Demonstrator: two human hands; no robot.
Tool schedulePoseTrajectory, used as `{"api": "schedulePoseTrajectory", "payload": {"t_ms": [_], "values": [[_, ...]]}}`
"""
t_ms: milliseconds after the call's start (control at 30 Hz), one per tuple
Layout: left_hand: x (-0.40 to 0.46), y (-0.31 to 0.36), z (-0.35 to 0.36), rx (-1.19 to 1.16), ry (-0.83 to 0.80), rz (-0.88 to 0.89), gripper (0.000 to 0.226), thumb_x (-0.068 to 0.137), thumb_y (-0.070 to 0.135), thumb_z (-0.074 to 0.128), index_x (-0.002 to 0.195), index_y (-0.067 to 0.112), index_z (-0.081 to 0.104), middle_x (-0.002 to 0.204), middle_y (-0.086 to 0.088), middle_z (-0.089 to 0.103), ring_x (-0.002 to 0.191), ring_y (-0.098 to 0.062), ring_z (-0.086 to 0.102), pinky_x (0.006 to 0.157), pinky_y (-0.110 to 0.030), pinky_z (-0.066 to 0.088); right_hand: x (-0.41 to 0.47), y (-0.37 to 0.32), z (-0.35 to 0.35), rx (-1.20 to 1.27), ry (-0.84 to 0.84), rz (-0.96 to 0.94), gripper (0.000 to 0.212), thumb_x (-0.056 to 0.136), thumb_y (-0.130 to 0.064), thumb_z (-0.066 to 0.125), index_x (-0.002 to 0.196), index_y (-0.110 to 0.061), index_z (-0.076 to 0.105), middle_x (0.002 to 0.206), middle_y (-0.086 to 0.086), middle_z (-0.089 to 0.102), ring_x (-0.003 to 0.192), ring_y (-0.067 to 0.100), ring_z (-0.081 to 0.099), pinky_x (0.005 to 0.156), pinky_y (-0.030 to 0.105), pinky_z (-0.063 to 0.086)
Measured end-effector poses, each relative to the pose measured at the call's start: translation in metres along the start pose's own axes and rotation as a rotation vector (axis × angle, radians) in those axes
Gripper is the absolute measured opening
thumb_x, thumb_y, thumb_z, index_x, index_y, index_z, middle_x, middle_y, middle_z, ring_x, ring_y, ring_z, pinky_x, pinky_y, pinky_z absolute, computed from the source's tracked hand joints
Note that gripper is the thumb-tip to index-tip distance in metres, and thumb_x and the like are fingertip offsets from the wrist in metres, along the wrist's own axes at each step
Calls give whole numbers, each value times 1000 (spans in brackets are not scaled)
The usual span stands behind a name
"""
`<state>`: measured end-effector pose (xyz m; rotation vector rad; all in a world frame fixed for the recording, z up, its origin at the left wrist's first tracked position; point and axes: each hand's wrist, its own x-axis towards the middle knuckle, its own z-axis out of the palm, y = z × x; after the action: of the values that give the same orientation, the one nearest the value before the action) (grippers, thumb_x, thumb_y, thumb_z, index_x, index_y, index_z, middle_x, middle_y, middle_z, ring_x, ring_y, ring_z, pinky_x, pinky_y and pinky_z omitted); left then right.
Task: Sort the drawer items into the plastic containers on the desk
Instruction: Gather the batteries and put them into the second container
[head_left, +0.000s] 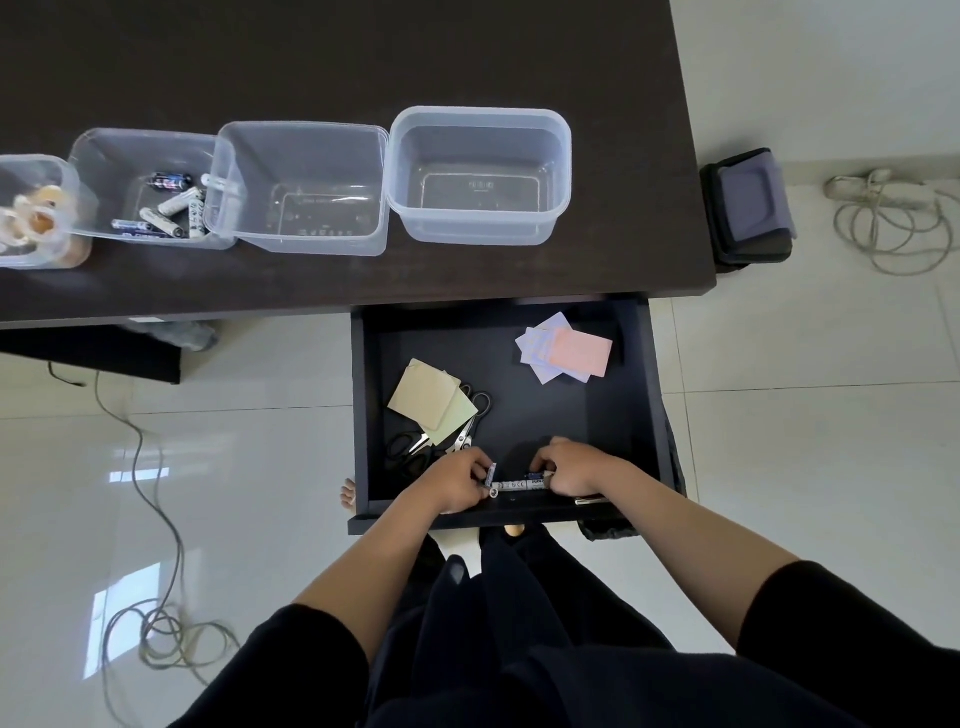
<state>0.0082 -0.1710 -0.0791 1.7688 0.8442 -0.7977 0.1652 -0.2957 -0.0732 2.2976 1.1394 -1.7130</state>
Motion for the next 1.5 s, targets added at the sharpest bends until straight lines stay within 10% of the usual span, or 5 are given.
{"api": "schedulePoseTrajectory", "payload": {"t_ms": [767,1500], "values": [[14,7,5,296,8,162,28,84,15,64,112,17,62,116,-4,53,107,-19,57,96,-34,46,2,1,7,-44,-40,114,34,85,-39,54,104,-12,63,107,9,63,104,28,54,83,35,46],[17,20,6,324,-96,177,22,89,14,56,110,20,59,119,-6,60,111,-25,53,91,-33,43,-5,7,-13,53,-110,4,28,92,-25,56,116,-13,60,113,8,63,94,21,55,79,28,41]]}}
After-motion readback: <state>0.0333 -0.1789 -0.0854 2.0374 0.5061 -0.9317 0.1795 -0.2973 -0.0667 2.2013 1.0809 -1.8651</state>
